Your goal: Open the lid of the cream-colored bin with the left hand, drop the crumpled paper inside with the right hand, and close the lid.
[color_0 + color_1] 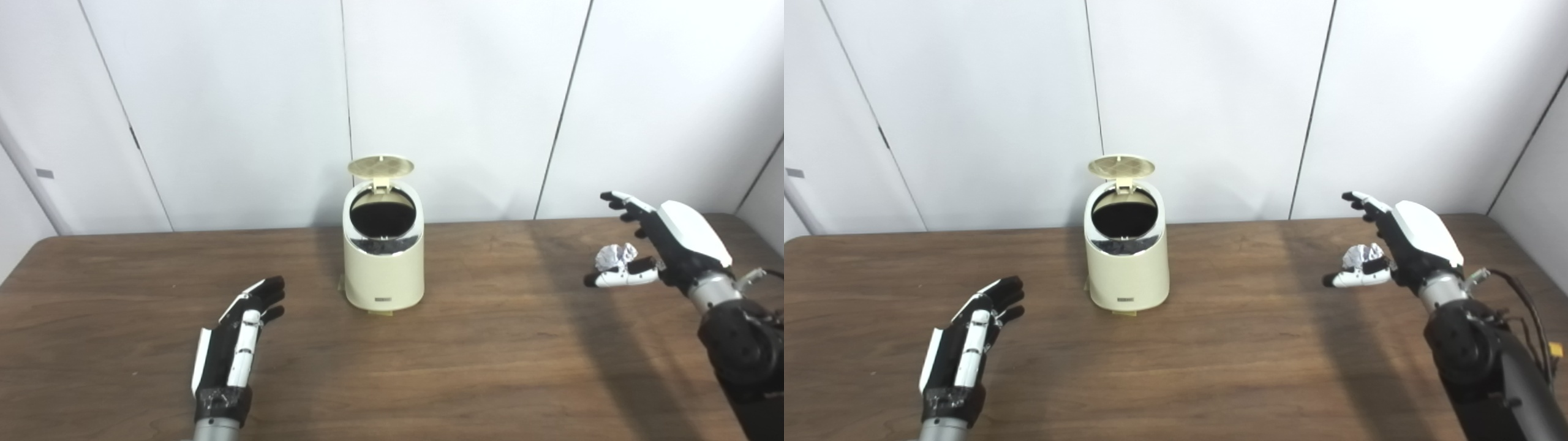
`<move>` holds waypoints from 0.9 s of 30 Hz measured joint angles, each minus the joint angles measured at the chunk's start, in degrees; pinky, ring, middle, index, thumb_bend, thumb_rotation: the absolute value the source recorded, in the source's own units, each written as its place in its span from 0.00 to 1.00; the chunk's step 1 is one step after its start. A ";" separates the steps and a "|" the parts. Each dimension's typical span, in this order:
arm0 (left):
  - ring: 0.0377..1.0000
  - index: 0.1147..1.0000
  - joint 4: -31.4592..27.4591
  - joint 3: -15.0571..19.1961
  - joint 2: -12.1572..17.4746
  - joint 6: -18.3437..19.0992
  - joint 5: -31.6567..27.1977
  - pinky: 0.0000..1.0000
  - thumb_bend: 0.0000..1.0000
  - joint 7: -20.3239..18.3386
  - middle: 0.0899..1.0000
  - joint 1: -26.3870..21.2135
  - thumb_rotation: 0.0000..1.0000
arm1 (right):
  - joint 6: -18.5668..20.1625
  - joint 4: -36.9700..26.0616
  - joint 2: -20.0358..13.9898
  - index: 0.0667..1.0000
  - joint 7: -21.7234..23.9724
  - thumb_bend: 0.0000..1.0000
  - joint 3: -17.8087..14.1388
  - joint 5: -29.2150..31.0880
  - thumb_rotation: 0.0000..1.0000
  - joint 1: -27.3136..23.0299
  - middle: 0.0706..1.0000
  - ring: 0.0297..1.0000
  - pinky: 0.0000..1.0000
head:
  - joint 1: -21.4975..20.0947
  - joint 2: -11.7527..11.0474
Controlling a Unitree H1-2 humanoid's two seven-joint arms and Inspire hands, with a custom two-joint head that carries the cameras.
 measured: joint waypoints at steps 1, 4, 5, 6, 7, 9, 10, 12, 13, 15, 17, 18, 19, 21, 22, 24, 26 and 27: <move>0.84 0.77 0.00 0.00 0.04 -0.05 0.03 0.81 0.32 -0.01 0.81 0.00 0.81 | 0.02 1.20 -0.58 0.83 0.68 1.00 0.40 -0.21 0.20 -0.77 0.83 0.79 0.68 | -0.17 0.09; 0.83 0.77 0.00 0.03 0.10 -0.13 0.25 0.80 0.33 0.03 0.81 0.01 0.80 | -0.04 4.69 -2.35 0.82 1.60 1.00 2.32 -1.72 0.19 -3.12 0.83 0.79 0.69 | -0.79 0.18; 0.83 0.77 0.00 0.03 0.13 -0.13 0.36 0.80 0.34 0.05 0.81 0.01 0.80 | -0.12 5.98 -2.81 0.82 1.82 1.00 3.16 -2.11 0.20 -3.91 0.83 0.79 0.70 | -0.88 0.18; 0.83 0.77 0.00 0.03 0.17 -0.14 0.42 0.80 0.34 0.05 0.81 0.01 0.80 | -0.25 7.79 -3.32 0.83 1.99 1.00 4.16 -2.46 0.21 -5.01 0.83 0.80 0.71 | -1.40 0.18; 0.83 0.77 -0.01 0.03 0.22 -0.16 0.44 0.81 0.33 0.05 0.81 0.01 0.80 | -0.30 9.52 -3.58 0.82 2.16 1.00 4.89 -2.78 0.22 -5.82 0.83 0.80 0.71 | -1.41 0.18; 0.84 0.77 -0.01 0.03 0.31 -0.17 0.44 0.82 0.34 0.03 0.82 0.04 0.80 | -0.39 13.33 -3.89 0.82 2.34 1.00 6.28 -3.05 0.22 -7.33 0.83 0.80 0.69 | -2.29 0.09; 0.85 0.77 -0.01 0.06 0.40 -0.22 0.39 0.82 0.34 0.01 0.82 0.05 0.80 | -0.44 14.62 -3.89 0.82 2.36 1.00 6.81 -3.20 0.22 -7.92 0.82 0.79 0.68 | -3.42 0.00; 0.85 0.78 -0.01 0.10 0.64 -0.26 0.30 0.83 0.34 -0.11 0.83 0.05 0.81 | -0.29 16.21 -3.88 0.83 2.39 0.99 7.88 -3.54 0.20 -8.70 0.83 0.80 0.69 | -5.26 -0.26; 0.86 0.78 0.00 0.13 0.75 -0.26 0.28 0.84 0.34 -0.15 0.83 0.05 0.81 | -0.19 16.40 -3.87 0.83 2.40 0.98 8.28 -3.87 0.18 -8.82 0.83 0.81 0.70 | -5.45 -0.26; 0.86 0.79 0.00 0.22 1.08 -0.26 0.20 0.85 0.35 -0.22 0.83 0.05 0.83 | 0.04 16.98 -3.75 0.84 2.39 0.97 9.09 -4.24 0.18 -9.19 0.84 0.81 0.71 | -7.02 -0.44; 0.86 0.79 0.01 0.41 1.48 -0.28 0.18 0.85 0.35 -0.23 0.83 0.05 0.84 | 0.23 18.19 -3.61 0.84 2.34 0.97 9.80 -4.68 0.19 -9.75 0.84 0.81 0.72 | -8.17 -0.53; 0.86 0.79 0.05 0.55 1.68 -0.35 0.18 0.86 0.35 -0.22 0.83 0.05 0.85 | 0.23 18.85 -3.61 0.84 2.30 0.97 10.22 -5.11 0.20 -10.11 0.84 0.82 0.72 | -8.17 -0.53; 0.86 0.79 0.13 0.69 1.88 -0.57 0.18 0.86 0.35 -0.22 0.83 0.05 0.85 | 0.23 19.55 -3.61 0.84 2.23 0.97 10.76 -5.72 0.20 -10.36 0.84 0.82 0.73 | -8.78 -0.61; 0.85 0.79 0.53 1.00 2.12 -1.26 -0.02 0.86 0.35 -0.21 0.83 0.04 0.85 | 0.15 20.64 -3.60 0.84 1.94 0.97 11.65 -6.44 0.20 -10.73 0.84 0.82 0.74 | -9.49 -0.62; 0.85 0.79 0.82 1.14 2.16 -1.74 -0.16 0.86 0.35 -0.22 0.83 0.04 0.85 | 0.15 21.03 -3.56 0.84 1.81 0.97 11.90 -6.53 0.20 -10.82 0.84 0.82 0.74 | -9.93 -0.62; 0.84 0.79 1.26 1.32 2.17 -2.06 -0.50 0.85 0.33 -0.23 0.83 0.04 0.86 | 0.09 21.34 -3.50 0.84 1.70 0.96 12.26 -6.58 0.20 -10.90 0.85 0.83 0.75 | -10.19 -0.70; 0.84 0.79 1.70 1.34 2.19 -2.10 -0.53 0.85 0.33 -0.27 0.83 0.04 0.87 | -0.13 21.86 -3.48 0.84 1.67 0.97 12.56 -6.56 0.20 -11.24 0.85 0.83 0.75 | -10.20 -0.70; 0.84 0.79 1.71 1.34 2.18 -2.10 -0.53 0.85 0.33 -0.27 0.82 0.04 0.87 | -0.23 22.38 -3.48 0.84 1.64 0.97 12.62 -6.55 0.20 -11.50 0.85 0.83 0.75 | -10.20 -0.70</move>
